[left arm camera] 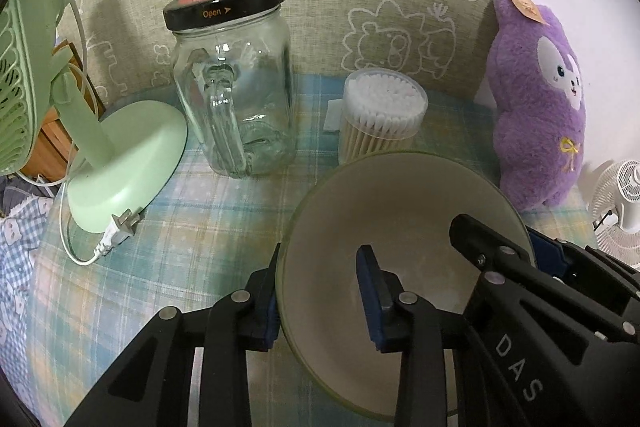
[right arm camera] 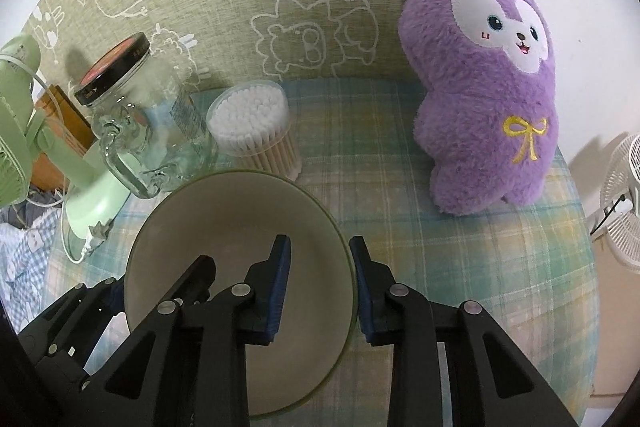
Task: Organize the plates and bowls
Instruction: 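Grasp the rim of the third plain plate with both grippers, then lift the grey-green dish with both grippers and carry it toward the plate stack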
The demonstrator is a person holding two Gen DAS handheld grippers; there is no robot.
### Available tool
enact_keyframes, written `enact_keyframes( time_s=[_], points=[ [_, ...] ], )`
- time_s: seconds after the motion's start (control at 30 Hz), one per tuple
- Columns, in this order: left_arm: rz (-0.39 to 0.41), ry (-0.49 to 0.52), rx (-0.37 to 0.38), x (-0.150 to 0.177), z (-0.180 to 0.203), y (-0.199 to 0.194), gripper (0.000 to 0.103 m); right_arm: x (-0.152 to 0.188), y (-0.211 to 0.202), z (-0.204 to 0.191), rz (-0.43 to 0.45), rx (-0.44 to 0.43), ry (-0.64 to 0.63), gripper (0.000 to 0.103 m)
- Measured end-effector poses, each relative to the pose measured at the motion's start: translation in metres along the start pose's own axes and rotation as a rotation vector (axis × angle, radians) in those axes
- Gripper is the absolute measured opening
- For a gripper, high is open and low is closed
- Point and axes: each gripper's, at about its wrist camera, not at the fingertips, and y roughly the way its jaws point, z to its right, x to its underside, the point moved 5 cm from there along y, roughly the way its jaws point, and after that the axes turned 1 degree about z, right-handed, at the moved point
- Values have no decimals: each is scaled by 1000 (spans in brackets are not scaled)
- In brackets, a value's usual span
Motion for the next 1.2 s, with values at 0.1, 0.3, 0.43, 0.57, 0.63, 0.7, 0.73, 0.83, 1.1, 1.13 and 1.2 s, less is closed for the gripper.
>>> enact_keyframes(
  time_s=[0.1, 0.3, 0.43, 0.57, 0.63, 0.7, 0.73, 0.83, 1.1, 1.13, 1.2],
  points=[
    [2, 1, 3, 2, 3, -9, 33, 2, -8, 1, 3, 1, 4, 33],
    [9, 8, 9, 9, 3, -35, 33, 10, -30, -1, 10, 7, 10, 33],
    [18, 24, 6, 13, -1, -59, 33, 18, -51, -6, 19, 4, 17, 33],
    [34, 39, 14, 24, -6, -87, 33, 29, -79, -15, 36, 9, 24, 33],
    [45, 54, 20, 26, -9, -101, 33, 34, -93, -18, 46, 15, 26, 33],
    [52, 59, 25, 30, -12, -116, 33, 40, -110, -24, 56, 21, 31, 33],
    [56, 60, 26, 33, -13, -121, 33, 42, -115, -26, 59, 22, 33, 33],
    [71, 66, 31, 39, -19, -144, 33, 52, -138, -34, 75, 23, 43, 33],
    [87, 84, 55, 70, -33, -196, 33, 84, -192, -52, 99, 43, 65, 33],
    [91, 86, 59, 74, -34, -202, 33, 90, -199, -54, 102, 46, 68, 33],
    [99, 89, 69, 84, -37, -213, 33, 99, -211, -57, 111, 52, 73, 33]
  ],
)
